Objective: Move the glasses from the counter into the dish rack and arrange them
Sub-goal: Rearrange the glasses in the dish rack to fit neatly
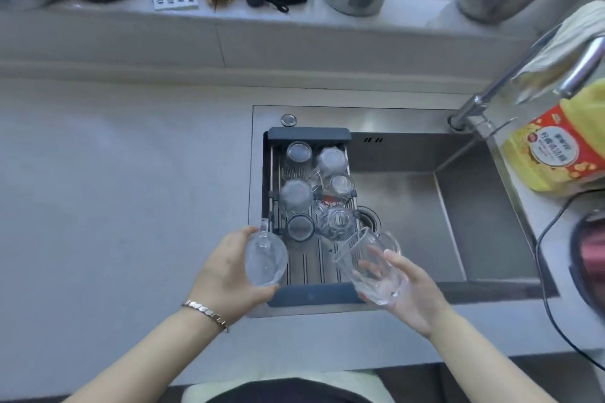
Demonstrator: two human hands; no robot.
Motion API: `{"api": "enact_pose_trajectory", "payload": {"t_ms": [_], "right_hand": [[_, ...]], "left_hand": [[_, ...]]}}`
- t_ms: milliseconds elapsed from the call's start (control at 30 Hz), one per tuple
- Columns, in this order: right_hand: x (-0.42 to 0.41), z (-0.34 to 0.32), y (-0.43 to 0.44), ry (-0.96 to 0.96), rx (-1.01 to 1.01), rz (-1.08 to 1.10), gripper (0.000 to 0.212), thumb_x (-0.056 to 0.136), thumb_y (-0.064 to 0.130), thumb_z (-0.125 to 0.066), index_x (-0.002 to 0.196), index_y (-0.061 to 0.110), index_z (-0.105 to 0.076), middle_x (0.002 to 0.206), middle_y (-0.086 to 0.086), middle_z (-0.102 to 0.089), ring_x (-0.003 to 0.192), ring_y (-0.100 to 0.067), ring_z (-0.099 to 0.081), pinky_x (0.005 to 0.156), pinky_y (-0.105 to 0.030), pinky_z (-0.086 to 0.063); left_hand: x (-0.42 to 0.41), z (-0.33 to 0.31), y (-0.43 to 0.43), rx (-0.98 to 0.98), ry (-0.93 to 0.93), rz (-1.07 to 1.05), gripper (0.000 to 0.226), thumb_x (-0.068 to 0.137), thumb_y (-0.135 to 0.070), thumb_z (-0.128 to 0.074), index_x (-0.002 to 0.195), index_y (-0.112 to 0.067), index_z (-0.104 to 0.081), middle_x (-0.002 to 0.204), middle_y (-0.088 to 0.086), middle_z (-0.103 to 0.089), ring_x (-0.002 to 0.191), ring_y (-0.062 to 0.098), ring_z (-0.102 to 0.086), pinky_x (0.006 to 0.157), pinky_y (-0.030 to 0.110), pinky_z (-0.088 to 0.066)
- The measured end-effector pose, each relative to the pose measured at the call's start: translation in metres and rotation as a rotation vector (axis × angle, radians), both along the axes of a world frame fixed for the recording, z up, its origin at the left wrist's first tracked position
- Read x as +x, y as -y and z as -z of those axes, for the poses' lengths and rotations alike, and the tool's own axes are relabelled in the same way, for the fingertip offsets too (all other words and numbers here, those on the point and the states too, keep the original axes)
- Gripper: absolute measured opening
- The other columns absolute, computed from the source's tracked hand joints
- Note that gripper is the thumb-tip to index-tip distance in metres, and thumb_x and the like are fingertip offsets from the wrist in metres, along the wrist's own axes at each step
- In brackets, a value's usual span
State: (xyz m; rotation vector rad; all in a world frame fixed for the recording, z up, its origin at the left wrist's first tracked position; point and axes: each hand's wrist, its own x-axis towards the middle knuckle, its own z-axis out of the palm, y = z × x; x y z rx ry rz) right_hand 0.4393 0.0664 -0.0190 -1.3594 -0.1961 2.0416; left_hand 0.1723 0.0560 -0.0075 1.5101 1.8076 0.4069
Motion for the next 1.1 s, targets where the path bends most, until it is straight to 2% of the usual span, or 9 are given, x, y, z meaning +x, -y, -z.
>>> {"api": "enact_pose_trajectory", "payload": {"t_ms": [67, 133, 233, 367, 600, 700, 833, 1033, 1100], "right_hand": [[-0.004, -0.008, -0.005, 0.222, 0.117, -0.198, 0.078, 0.042, 0.025, -0.085, 0.115, 0.018, -0.055, 0.109, -0.007, -0.063, 0.086, -0.020, -0.070, 0.069, -0.032, -0.058], [-0.010, -0.010, -0.013, 0.665, 0.296, -0.436, 0.061, 0.059, 0.025, -0.079, 0.112, 0.021, -0.049, 0.117, -0.001, -0.055, 0.094, -0.014, -0.060, 0.076, -0.025, -0.047], [-0.020, -0.002, -0.025, 1.110, 0.608, -0.736, 0.052, 0.064, 0.023, -0.079, 0.104, 0.024, -0.045, 0.110, 0.004, -0.049, 0.104, -0.016, -0.050, 0.082, -0.023, -0.036], [-0.033, 0.019, -0.035, 1.207, 0.799, -1.065, 0.058, 0.066, 0.024, -0.072, 0.121, 0.022, -0.051, 0.120, -0.003, -0.046, 0.111, -0.023, -0.048, 0.092, -0.028, -0.040], [-0.049, 0.039, -0.043, 1.398, 0.854, -1.150, 0.063, 0.072, 0.032, -0.071, 0.130, 0.024, -0.046, 0.124, -0.007, -0.046, 0.111, -0.029, -0.045, 0.099, -0.035, -0.036], [-0.050, 0.052, -0.033, 1.431, 0.899, -1.123, 0.062, 0.071, 0.035, -0.073, 0.127, 0.023, -0.048, 0.125, -0.008, -0.045, 0.112, -0.028, -0.044, 0.097, -0.035, -0.037], [-0.048, 0.073, -0.021, 1.518, 0.778, -1.034, 0.061, 0.069, 0.035, -0.075, 0.123, 0.019, -0.052, 0.123, -0.012, -0.048, 0.111, -0.032, -0.047, 0.090, -0.038, -0.044], [-0.052, 0.090, -0.019, 1.706, 0.695, -0.938, 0.065, 0.041, 0.037, -0.091, 0.098, 0.017, -0.067, 0.095, -0.015, -0.062, 0.081, -0.036, -0.058, 0.065, -0.038, -0.052], [-0.056, 0.087, -0.021, 1.728, 0.656, -0.929, 0.066, 0.050, 0.041, -0.087, 0.108, 0.018, -0.063, 0.104, -0.014, -0.059, 0.090, -0.035, -0.055, 0.074, -0.040, -0.050]], "left_hand": [[0.001, -0.002, 0.002, 0.010, -0.004, 0.002, 0.086, 0.054, -0.024, -0.082, 0.129, -0.016, -0.042, 0.126, 0.001, -0.054, 0.119, 0.017, -0.051, 0.099, 0.025, -0.038], [0.001, -0.003, 0.005, 0.024, -0.010, -0.016, 0.086, 0.054, -0.023, -0.083, 0.129, -0.016, -0.043, 0.125, 0.001, -0.054, 0.118, 0.019, -0.052, 0.098, 0.024, -0.038], [-0.001, -0.005, 0.009, 0.045, -0.026, -0.035, 0.084, 0.056, -0.017, -0.084, 0.129, -0.014, -0.043, 0.125, 0.003, -0.054, 0.117, 0.019, -0.052, 0.095, 0.021, -0.036], [-0.008, -0.006, 0.015, 0.047, -0.051, -0.050, 0.087, 0.056, -0.020, -0.085, 0.130, -0.016, -0.041, 0.128, 0.003, -0.053, 0.119, 0.019, -0.052, 0.098, 0.031, -0.045], [-0.013, -0.003, 0.021, 0.063, -0.069, -0.072, 0.087, 0.054, -0.020, -0.086, 0.130, -0.015, -0.042, 0.128, 0.004, -0.054, 0.118, 0.021, -0.053, 0.098, 0.036, -0.047], [-0.013, -0.002, 0.020, 0.073, -0.061, -0.072, 0.087, 0.054, -0.020, -0.086, 0.129, -0.014, -0.042, 0.127, 0.005, -0.055, 0.117, 0.021, -0.053, 0.099, 0.036, -0.047], [-0.012, -0.001, 0.018, 0.078, -0.047, -0.069, 0.087, 0.054, -0.020, -0.086, 0.129, -0.014, -0.043, 0.127, 0.004, -0.054, 0.117, 0.020, -0.053, 0.099, 0.036, -0.047], [-0.013, -0.001, 0.016, 0.052, -0.058, -0.047, 0.088, 0.056, -0.021, -0.085, 0.131, -0.014, -0.041, 0.130, 0.003, -0.053, 0.119, 0.018, -0.051, 0.101, 0.032, -0.045], [-0.012, -0.002, 0.014, 0.038, -0.057, -0.043, 0.088, 0.056, -0.021, -0.085, 0.132, -0.014, -0.041, 0.130, 0.004, -0.052, 0.120, 0.018, -0.051, 0.101, 0.032, -0.044]]}}
